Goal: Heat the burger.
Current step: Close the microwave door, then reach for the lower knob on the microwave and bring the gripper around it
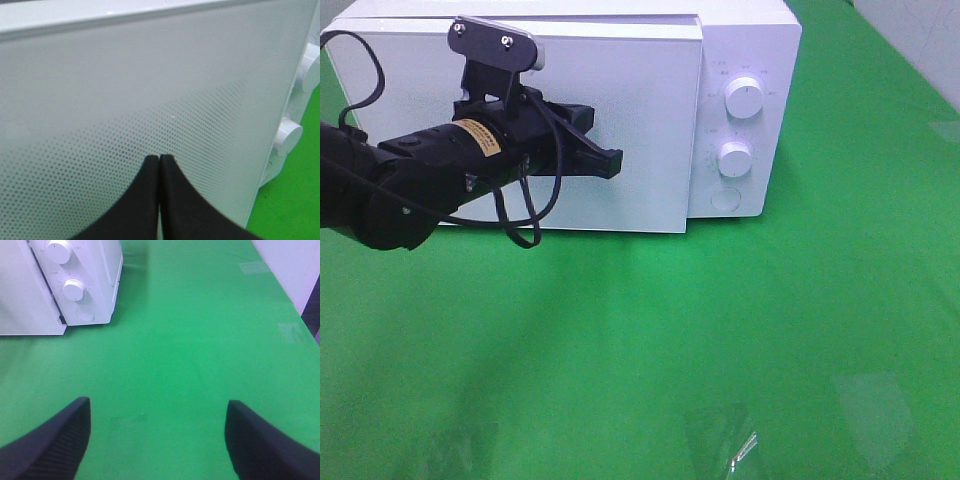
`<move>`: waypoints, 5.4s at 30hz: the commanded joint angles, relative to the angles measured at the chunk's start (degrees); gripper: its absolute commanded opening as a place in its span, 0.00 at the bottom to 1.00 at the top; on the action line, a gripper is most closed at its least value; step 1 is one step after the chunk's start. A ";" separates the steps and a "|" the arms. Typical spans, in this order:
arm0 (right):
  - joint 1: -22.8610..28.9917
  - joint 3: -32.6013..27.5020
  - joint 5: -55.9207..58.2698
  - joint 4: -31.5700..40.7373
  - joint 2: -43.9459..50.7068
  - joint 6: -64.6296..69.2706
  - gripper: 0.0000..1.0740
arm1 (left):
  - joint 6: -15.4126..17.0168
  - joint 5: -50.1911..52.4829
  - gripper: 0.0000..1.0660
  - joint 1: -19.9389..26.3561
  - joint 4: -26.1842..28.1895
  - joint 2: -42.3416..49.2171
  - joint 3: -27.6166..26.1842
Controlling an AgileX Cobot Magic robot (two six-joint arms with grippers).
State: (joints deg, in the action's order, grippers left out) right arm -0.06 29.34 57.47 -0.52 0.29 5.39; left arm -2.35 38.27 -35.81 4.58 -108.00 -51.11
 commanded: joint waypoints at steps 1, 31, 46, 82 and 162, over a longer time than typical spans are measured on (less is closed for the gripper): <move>-0.29 -0.23 -0.06 -0.06 1.38 -0.57 0.68 | -0.11 -0.34 0.00 -0.34 0.97 -0.80 -2.69; -0.29 -0.23 -0.06 -0.06 1.38 -0.52 0.68 | -6.82 -2.23 0.00 -0.63 9.80 -7.91 -16.73; -0.29 -0.23 -0.06 -0.06 1.38 -0.52 0.68 | -6.76 -15.30 0.02 -5.04 9.51 -4.64 -16.67; -0.29 -0.23 -0.06 -0.06 1.38 -0.46 0.68 | -0.92 -90.99 0.94 -4.47 3.15 17.30 -16.67; -0.29 -0.23 -0.06 0.00 1.38 -0.52 0.68 | -1.20 -97.57 0.94 27.62 -0.52 92.25 22.63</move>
State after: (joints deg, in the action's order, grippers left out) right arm -0.06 29.34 57.47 -0.52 0.29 5.39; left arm -3.38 -60.28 -8.19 3.55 -15.99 -28.59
